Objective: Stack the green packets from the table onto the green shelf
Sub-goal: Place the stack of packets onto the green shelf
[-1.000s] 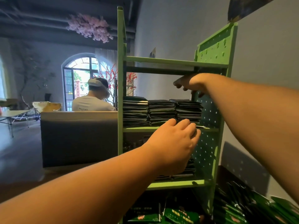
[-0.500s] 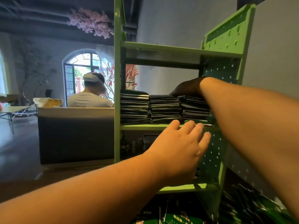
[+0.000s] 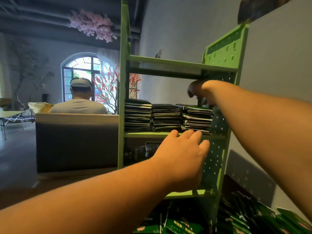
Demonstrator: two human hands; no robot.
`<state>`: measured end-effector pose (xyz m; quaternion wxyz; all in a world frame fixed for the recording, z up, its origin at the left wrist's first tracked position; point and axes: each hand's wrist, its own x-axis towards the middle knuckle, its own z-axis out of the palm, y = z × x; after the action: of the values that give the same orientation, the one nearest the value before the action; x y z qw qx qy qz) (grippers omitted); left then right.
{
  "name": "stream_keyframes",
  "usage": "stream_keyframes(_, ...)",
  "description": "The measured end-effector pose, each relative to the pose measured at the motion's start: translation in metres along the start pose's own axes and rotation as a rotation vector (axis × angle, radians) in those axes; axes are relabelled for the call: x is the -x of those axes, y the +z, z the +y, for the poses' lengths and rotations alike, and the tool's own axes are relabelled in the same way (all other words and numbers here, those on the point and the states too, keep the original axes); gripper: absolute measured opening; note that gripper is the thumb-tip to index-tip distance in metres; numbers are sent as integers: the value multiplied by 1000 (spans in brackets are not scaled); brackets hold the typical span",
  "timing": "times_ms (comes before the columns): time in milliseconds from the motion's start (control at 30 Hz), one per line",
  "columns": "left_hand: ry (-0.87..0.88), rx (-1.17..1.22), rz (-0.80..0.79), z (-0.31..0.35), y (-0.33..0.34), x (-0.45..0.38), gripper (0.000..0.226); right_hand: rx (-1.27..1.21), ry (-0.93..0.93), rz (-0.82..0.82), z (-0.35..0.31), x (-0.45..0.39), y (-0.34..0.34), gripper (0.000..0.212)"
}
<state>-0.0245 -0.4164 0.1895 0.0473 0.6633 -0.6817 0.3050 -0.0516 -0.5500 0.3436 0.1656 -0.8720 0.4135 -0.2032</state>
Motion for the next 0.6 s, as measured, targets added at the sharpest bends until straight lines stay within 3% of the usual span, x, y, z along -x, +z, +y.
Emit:
stream_keyframes(167,-47,48,-8,5,-8,1,54,-57,168,-134,9,18,-5,58)
stream_keyframes(267,-103,132,-25,9,-12,-4,53,-153,215,-230,16,27,1,56)
stream_keyframes(367,-144,212,-12,9,-14,-10,57,-201,169,-197,21,29,6,43)
stream_keyframes(467,-216,336,4,6,-15,-13,53,-233,133,-114,19,25,6,45)
stream_keyframes(600,-283,522,56,5,-20,-11,38,-374,157,-181,20,28,11,52)
